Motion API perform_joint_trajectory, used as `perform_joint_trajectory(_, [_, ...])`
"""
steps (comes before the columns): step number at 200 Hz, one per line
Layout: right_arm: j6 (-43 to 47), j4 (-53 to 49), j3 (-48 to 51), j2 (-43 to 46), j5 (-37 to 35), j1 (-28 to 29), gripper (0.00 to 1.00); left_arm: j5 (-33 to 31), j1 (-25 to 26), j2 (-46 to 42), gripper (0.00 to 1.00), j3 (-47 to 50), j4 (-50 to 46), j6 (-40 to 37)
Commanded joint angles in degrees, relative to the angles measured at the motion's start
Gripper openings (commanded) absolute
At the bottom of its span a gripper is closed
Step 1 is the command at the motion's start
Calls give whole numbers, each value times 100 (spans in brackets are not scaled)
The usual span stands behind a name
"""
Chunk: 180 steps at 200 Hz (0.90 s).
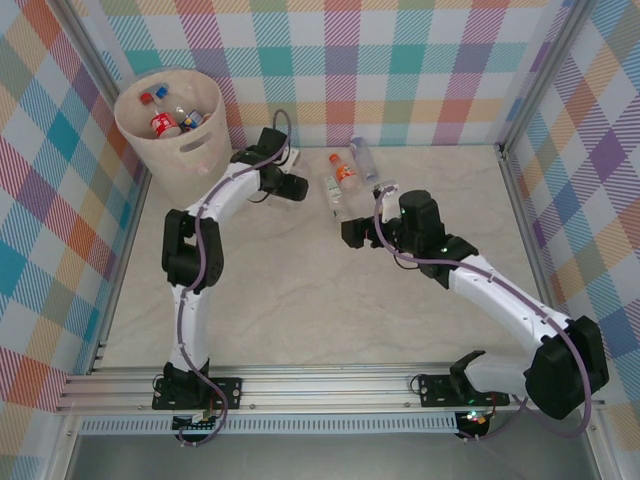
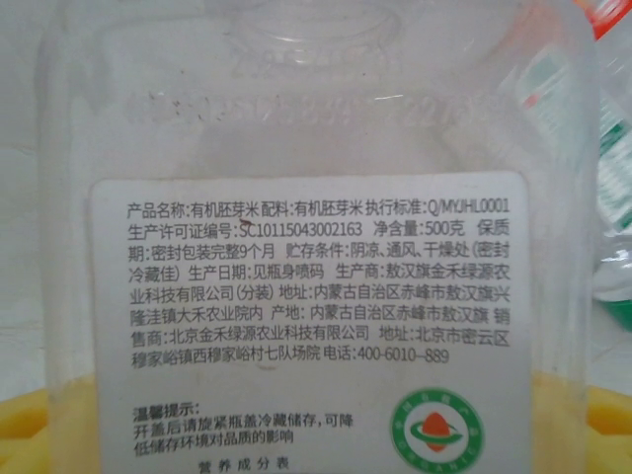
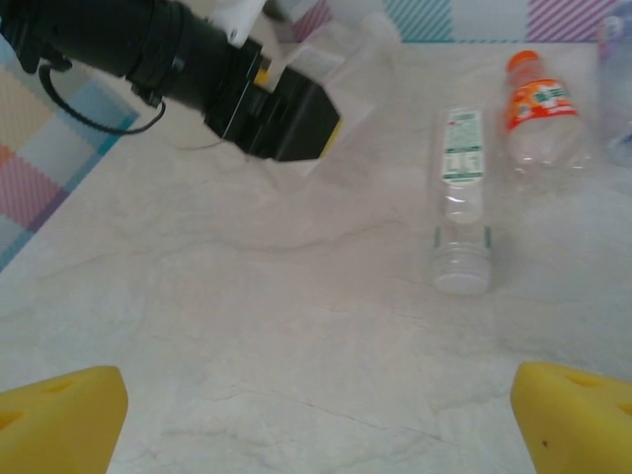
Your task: Put the plastic bottles in the bin
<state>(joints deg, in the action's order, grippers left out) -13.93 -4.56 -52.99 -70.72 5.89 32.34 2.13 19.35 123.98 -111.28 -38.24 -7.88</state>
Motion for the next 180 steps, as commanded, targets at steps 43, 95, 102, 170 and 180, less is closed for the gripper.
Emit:
perform_joint_trajectory(43, [647, 308, -355, -148, 555, 332, 100, 438, -36, -1223, 70, 298, 518, 392])
perform_joint_trajectory(95, [698, 228, -550, -236, 510, 396, 100, 656, -106, -1794, 69, -83, 344, 539])
perform_joint_trajectory(102, [699, 223, -562, -250, 489, 396, 100, 640, -131, -1860, 69, -161, 330, 558])
perform_joint_trajectory(170, [689, 162, -685, -417, 466, 440, 100, 294, -540, -1997, 69, -1320, 6, 942])
perform_joint_trajectory(180, [690, 148, -703, -425, 453, 444, 100, 97, -601, -1971, 69, -1506, -45, 972])
